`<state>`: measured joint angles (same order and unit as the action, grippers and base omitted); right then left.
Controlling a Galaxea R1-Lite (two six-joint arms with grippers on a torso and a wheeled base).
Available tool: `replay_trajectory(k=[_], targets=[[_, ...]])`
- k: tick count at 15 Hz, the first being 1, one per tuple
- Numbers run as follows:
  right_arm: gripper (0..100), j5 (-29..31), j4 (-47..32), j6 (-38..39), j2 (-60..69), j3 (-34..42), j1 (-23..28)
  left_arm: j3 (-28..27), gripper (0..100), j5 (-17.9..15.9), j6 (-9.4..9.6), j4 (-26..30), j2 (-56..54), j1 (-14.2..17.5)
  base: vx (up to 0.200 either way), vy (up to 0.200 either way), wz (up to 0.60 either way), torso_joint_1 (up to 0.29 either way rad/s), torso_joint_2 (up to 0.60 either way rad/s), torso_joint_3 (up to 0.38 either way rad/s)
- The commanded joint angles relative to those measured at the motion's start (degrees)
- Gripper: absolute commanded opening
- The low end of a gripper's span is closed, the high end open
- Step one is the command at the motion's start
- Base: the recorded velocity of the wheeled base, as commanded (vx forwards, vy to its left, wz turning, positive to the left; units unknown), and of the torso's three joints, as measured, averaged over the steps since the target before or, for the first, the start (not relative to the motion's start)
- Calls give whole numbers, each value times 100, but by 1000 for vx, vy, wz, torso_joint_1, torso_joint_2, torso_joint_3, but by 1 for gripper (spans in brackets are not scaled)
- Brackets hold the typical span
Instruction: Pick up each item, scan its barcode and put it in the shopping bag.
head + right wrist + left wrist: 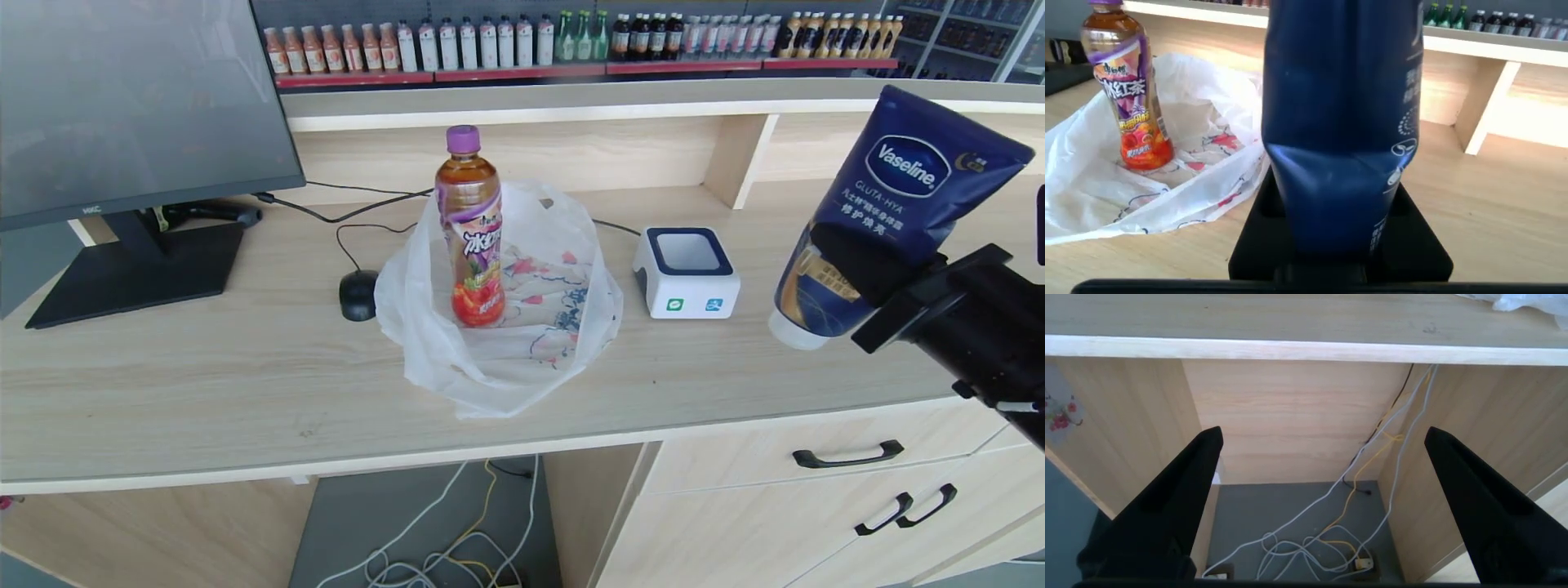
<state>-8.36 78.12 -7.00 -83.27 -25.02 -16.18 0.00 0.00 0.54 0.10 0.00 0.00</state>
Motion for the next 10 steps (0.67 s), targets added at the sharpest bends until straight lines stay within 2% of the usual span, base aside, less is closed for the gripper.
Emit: replay_trajectory(k=[1, 10], targets=[[0, -7, 2, 5, 57, -82, 27, 0, 100, 0, -10, -1, 0, 0, 0, 0, 0, 0, 0, 0], [0, -7, 11, 146, -145, -487, 27, 0, 100, 0, -62, -1, 0, 9, 0, 200, 0, 1, 4, 3]])
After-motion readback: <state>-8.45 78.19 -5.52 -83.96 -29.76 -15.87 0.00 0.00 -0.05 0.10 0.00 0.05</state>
